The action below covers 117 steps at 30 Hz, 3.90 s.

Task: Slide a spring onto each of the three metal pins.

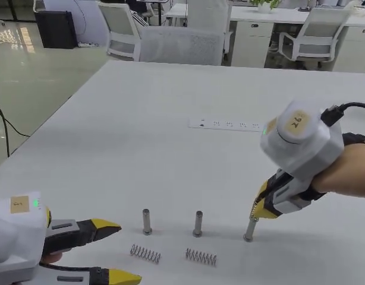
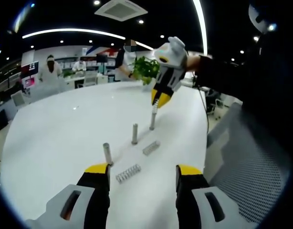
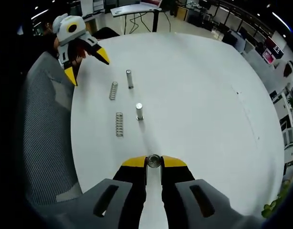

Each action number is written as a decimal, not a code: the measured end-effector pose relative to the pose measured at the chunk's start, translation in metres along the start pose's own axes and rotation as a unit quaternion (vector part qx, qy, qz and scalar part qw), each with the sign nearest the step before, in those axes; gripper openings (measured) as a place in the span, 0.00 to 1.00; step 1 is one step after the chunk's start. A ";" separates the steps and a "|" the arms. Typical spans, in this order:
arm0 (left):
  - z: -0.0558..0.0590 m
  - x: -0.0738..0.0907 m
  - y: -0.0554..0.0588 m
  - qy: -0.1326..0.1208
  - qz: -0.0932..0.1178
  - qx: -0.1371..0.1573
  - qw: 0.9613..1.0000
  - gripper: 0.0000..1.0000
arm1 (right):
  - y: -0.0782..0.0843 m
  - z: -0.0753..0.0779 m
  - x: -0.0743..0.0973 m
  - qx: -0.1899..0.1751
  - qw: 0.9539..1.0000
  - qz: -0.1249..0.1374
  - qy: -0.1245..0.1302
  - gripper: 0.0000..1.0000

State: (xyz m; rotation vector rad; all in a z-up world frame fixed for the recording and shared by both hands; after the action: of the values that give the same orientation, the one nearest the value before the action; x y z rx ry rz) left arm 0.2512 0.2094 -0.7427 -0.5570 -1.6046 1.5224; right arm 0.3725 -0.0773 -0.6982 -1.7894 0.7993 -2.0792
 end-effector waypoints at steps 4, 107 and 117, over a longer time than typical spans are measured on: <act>0.000 0.000 0.000 0.001 -0.001 0.000 1.000 0.50 | 0.004 0.001 -0.007 -0.003 1.000 -0.003 -0.002 0.08; 0.000 0.000 0.000 -0.001 0.000 0.001 1.000 0.49 | -0.020 -0.049 -0.054 0.056 0.997 0.016 -0.051 0.18; 0.000 0.002 0.002 -0.004 -0.001 0.002 1.000 0.48 | -0.013 -0.060 -0.073 0.053 0.996 -0.002 -0.074 0.16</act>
State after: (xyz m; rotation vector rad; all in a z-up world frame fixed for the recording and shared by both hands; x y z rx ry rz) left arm 0.2500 0.2111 -0.7441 -0.5477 -1.6067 1.5284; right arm 0.3303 -0.0131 -0.7547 -1.8624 0.6334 -1.9253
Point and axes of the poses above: the centre of the closed fingertips' face, and the gripper's own axes: x roughly backward along the fingers, z roughly to its right, y roughly out of its underside, the point moved 10 cm from there along x, roughly backward along the fingers, and after that the axes turned 10 degrees about z, right-handed, at the moved point
